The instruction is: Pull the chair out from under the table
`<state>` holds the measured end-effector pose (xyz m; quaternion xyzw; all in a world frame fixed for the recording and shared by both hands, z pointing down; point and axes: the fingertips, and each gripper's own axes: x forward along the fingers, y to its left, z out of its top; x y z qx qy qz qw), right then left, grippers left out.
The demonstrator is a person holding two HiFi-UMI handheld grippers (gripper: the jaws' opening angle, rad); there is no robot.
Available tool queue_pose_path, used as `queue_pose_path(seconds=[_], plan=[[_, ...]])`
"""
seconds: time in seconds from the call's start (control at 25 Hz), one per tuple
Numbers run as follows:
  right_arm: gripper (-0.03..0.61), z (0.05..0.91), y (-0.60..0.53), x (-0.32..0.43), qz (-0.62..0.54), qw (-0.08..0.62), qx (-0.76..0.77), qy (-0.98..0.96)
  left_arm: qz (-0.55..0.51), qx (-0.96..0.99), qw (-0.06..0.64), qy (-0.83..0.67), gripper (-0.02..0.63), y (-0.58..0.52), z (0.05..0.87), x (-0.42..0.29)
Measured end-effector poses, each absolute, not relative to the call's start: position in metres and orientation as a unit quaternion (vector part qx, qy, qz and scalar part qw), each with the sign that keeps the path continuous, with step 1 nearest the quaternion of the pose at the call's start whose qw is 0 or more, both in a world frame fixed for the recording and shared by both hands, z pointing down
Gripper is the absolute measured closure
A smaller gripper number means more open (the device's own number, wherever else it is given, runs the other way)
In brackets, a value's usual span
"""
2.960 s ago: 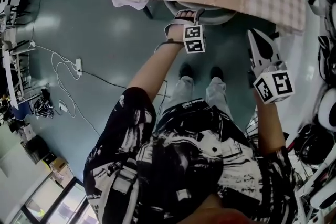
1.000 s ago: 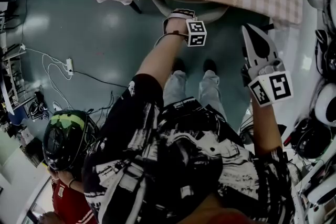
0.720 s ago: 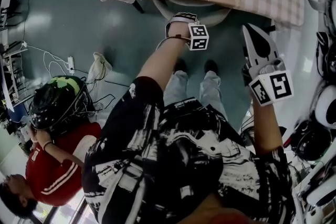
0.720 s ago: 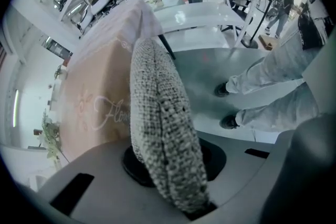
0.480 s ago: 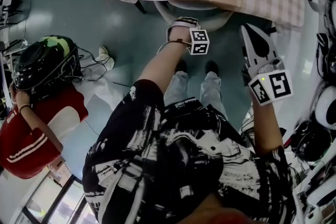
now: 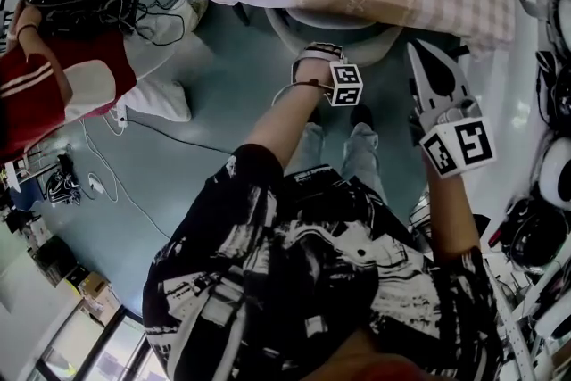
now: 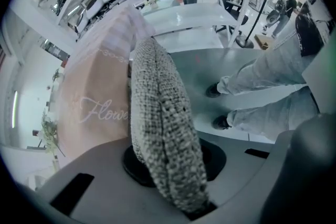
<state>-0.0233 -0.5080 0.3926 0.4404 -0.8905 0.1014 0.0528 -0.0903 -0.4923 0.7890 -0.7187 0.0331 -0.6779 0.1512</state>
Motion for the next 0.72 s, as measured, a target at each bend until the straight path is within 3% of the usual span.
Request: queue_pose_path(seconds=[0.72], plan=[[0.58, 0.375, -0.43, -0.023, 0.092, 0.046, 0.445, -0.89, -0.679, -0.718, 0.149, 0.037, 0.569, -0.405, 0.791, -0.086]])
